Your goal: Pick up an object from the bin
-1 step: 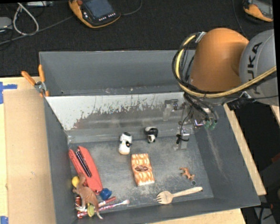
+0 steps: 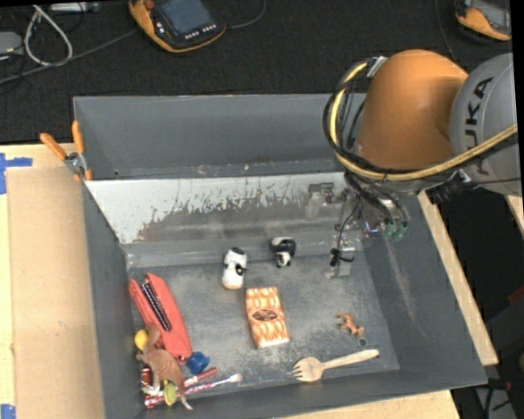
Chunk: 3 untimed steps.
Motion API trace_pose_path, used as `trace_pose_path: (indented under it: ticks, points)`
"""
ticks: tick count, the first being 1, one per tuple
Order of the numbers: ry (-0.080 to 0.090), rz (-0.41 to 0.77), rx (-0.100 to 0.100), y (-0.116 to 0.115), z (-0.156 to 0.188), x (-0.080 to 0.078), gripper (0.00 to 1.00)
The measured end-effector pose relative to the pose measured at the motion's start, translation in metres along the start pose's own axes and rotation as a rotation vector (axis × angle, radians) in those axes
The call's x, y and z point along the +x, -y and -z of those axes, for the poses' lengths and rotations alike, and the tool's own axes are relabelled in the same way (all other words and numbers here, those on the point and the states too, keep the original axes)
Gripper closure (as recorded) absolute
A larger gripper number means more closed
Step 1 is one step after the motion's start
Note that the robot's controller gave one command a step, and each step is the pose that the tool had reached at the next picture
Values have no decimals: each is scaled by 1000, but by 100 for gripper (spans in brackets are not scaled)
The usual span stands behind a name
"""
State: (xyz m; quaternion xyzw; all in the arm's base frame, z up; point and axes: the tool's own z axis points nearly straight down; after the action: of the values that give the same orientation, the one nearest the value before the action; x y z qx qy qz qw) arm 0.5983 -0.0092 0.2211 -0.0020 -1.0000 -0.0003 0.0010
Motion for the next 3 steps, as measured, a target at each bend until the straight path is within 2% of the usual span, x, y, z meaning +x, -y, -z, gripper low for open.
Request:
trace_pose_path:
  ticks: [1, 2, 3]
  points:
    - [4, 81, -1, 11, -13, 9, 0]
    - [1, 128, -1, -29, -56, 48, 0]
    - [5, 229, 2, -85, -121, 59, 0]
